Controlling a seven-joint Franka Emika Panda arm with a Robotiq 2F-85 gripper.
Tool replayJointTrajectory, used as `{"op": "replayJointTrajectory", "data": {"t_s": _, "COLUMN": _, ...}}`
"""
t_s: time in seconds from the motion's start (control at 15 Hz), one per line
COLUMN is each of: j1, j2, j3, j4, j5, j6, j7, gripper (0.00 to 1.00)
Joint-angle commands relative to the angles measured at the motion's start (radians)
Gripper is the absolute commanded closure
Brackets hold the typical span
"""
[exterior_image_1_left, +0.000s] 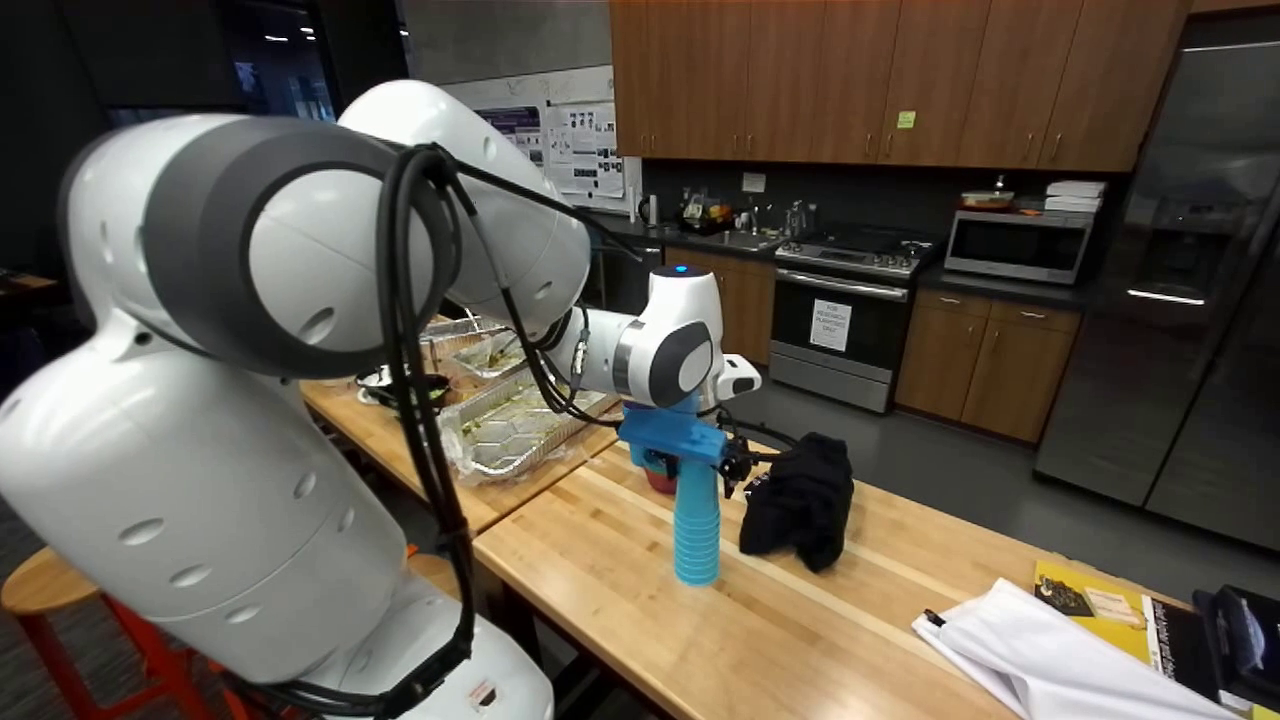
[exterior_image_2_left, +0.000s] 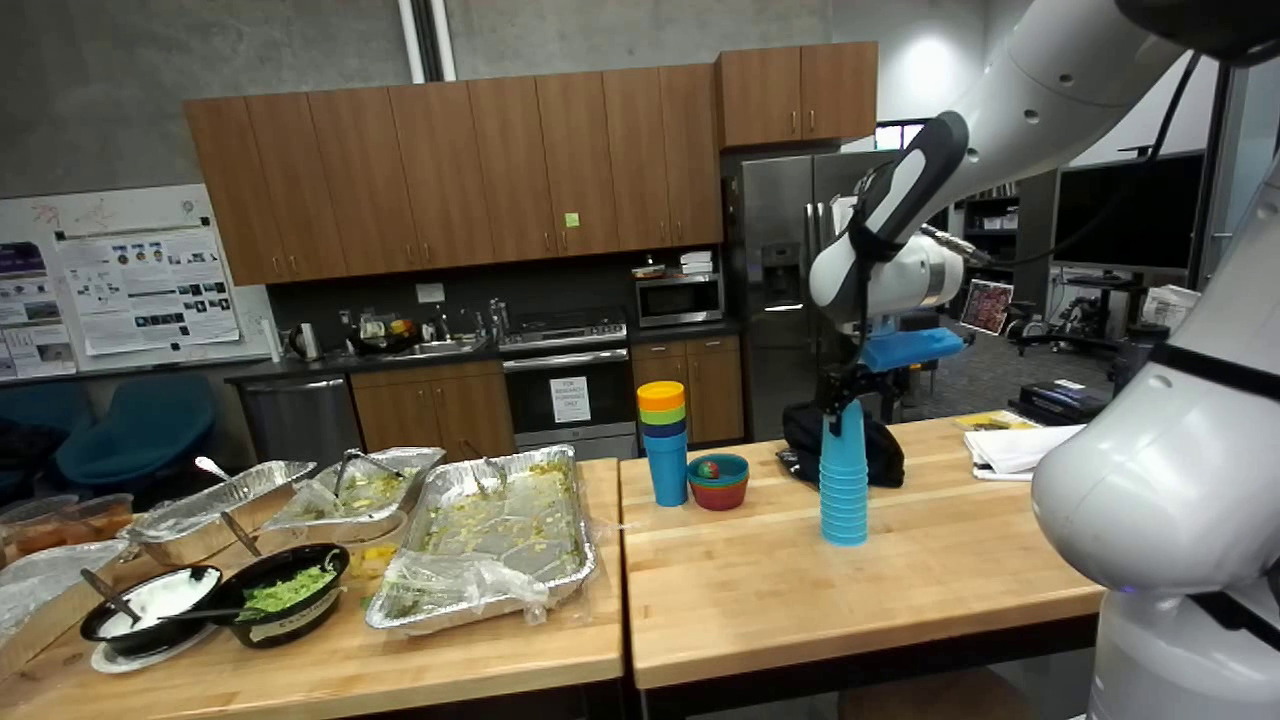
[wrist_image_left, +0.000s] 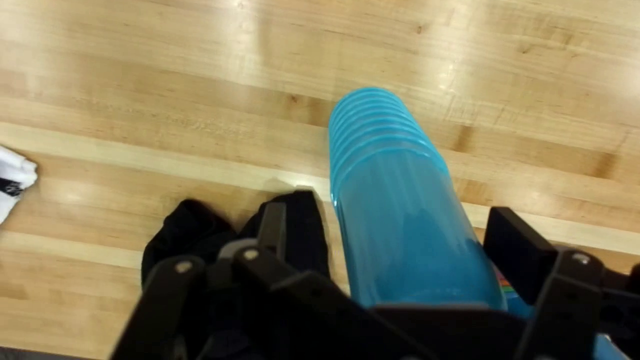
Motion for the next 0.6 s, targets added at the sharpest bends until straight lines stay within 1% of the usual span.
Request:
{"op": "replayJointTrajectory", "data": {"t_s": 0.0, "j1": -0.016, "j2": -0.026, "j3": -0.032, "j4": 0.008, "j5": -0.008, "j6": 0.023, "j7": -0.05, "gripper": 0.0}}
{"op": "replayJointTrajectory", "data": {"t_s": 0.27, "j1": -0.012, "j2": -0.027, "j3": -0.055, "j4": 0.022, "j5": 0.008, "j6": 0.027, "j7": -0.086, "gripper": 0.0}}
{"op": "replayJointTrajectory", "data": {"t_s": 0.53, "j1": 0.001, "j2": -0.032, "j3": -0.058, "j4": 0.026, "j5": 0.041, "j6": 0.007, "j7": -0.112, "gripper": 0.0}}
